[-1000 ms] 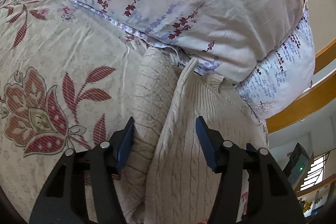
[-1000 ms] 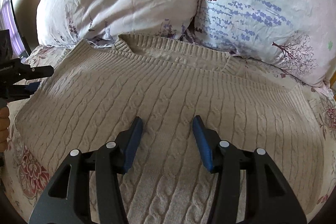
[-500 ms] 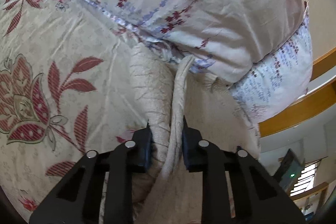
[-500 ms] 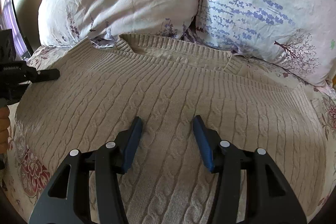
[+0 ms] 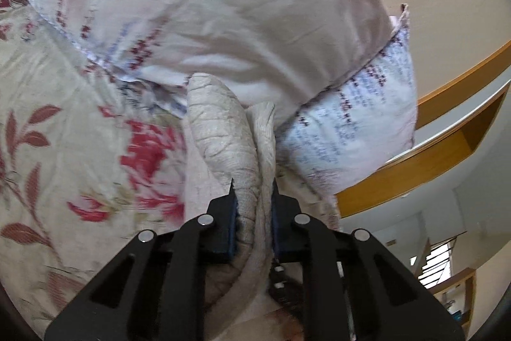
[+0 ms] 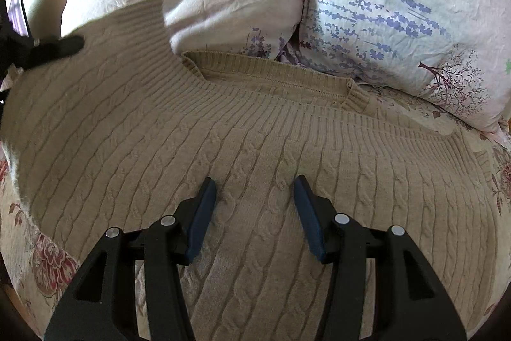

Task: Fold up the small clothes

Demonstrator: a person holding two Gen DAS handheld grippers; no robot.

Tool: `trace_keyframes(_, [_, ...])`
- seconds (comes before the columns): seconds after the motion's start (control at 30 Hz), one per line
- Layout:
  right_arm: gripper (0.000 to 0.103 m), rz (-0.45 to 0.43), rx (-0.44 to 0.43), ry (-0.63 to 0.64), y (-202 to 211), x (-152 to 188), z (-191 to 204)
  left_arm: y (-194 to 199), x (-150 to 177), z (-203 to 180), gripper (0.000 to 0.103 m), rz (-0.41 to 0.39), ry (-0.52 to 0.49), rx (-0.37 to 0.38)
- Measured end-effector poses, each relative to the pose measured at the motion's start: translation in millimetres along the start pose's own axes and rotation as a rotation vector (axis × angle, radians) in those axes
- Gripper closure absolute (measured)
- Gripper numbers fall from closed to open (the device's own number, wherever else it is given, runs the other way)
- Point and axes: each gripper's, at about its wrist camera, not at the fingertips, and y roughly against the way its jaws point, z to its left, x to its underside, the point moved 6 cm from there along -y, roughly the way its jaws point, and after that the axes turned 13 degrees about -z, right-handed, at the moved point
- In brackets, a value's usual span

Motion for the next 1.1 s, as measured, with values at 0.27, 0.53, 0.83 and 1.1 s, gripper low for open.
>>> trace_keyframes(0.27, [0.05,0.001,-0.076,-0.126,15,-4,-22,-20,18,-56,0.088,0.02,-0.007,0.105])
trace_keyframes(0.53, [0.05,-0.08,-0.022,-0.345,70,3,-115,-67,63,-119,0.088,0.119,-0.038,0.218])
trace_keyframes(0.83, [0.05,-0.151,-0.005,-0.622,118,25,-207,-150,147,-134,0.088,0.282,-0.044,0.172])
trace_keyframes(1.1, [0.05,-0.113,-0.158,-0.745,115,26,-221,-151,179,-153,0.052,0.458,-0.024,0.306])
